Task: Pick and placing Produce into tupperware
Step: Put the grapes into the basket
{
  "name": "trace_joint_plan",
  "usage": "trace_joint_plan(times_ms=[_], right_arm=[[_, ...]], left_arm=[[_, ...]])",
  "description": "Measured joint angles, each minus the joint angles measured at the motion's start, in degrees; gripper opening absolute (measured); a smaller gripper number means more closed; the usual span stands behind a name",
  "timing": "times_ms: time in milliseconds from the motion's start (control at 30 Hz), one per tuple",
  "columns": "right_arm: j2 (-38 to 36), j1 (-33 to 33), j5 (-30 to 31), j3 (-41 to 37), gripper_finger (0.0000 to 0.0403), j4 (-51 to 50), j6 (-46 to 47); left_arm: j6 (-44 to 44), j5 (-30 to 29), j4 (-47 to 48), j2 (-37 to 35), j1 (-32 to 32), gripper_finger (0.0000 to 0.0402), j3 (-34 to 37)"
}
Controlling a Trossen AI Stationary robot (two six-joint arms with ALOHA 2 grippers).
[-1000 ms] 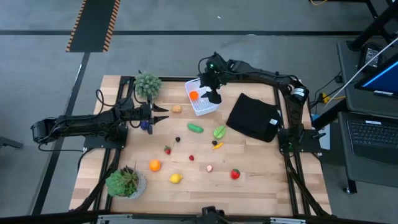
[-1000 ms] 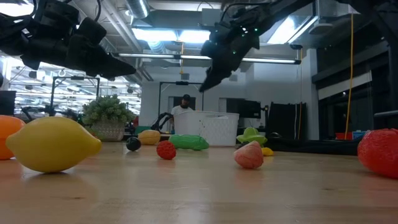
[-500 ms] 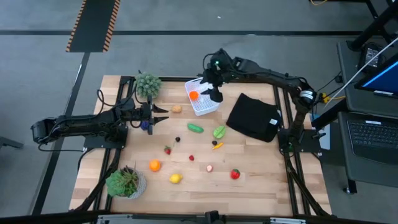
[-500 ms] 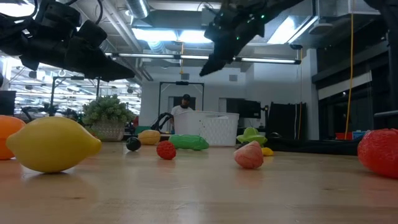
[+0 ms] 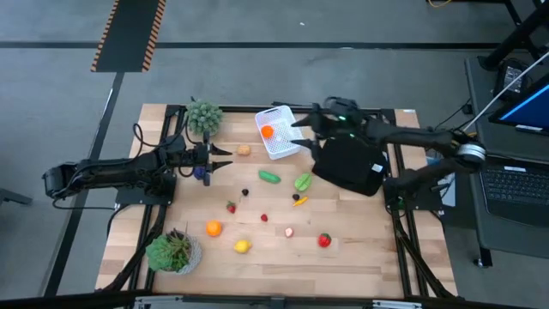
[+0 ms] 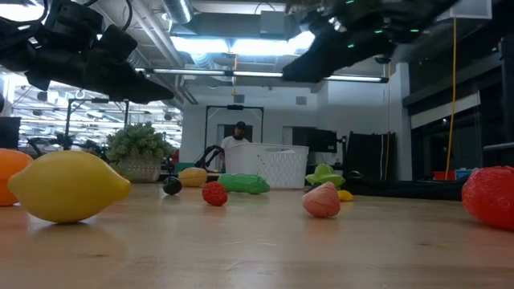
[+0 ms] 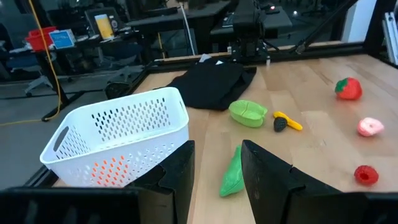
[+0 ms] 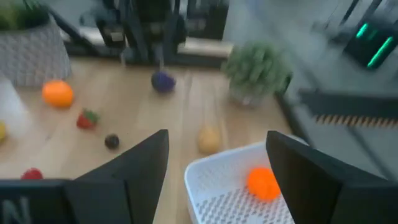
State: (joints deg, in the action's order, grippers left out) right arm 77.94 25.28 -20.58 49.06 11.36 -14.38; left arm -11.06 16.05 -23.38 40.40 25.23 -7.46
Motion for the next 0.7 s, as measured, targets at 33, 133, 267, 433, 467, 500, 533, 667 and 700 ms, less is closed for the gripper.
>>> trace_joint_plan(times_ms=[33, 133, 267, 433, 467, 500, 533, 667, 700], right_arm=[[-2.6, 0.0, 0.0, -2.9, 0.0271, 2.7, 0.5], [-8.7, 0.0, 0.0, -11.1, 0.0271, 9.4, 2.1], [-14.0, 0.0, 0.0, -19.6, 0.0271, 14.9, 2.8], [-16.0, 0.0, 0.2, -26.1, 0.0271, 19.8, 3.2], [-16.0, 0.0, 0.2, -26.7, 0.0271, 21.1, 3.5], [-15.9, 0.0, 0.3, -27.2, 0.0271, 21.4, 3.5], [-15.9, 0.0, 0.8, -27.4, 0.0271, 21.2, 3.5], [-15.9, 0.0, 3.6, -27.7, 0.0271, 21.3, 3.4], [-15.9, 0.0, 3.6, -27.7, 0.0271, 21.3, 3.4]], left_arm=[[0.0, 0.4, -0.1, -0.1, 0.0, 0.0124, -0.2], [-0.1, 2.0, 0.2, -0.3, 0.0, 0.0124, -2.4], [-3.9, 2.4, 11.6, -0.1, -0.1, 0.0124, -9.5], [-7.5, -6.1, 36.0, 3.0, -1.8, 0.0124, -20.9], [-7.6, -7.8, 39.5, 3.9, -2.3, 0.0124, -22.8], [-7.6, -9.1, 42.4, 4.9, -2.9, 0.0124, -24.5], [-7.7, -10.1, 45.2, 5.8, -3.6, 0.0124, -25.9], [-7.9, -13.6, 51.9, 9.5, -6.6, 0.0124, -29.4], [-8.1, -14.6, 53.5, 10.4, -7.4, 0.0124, -29.9]])
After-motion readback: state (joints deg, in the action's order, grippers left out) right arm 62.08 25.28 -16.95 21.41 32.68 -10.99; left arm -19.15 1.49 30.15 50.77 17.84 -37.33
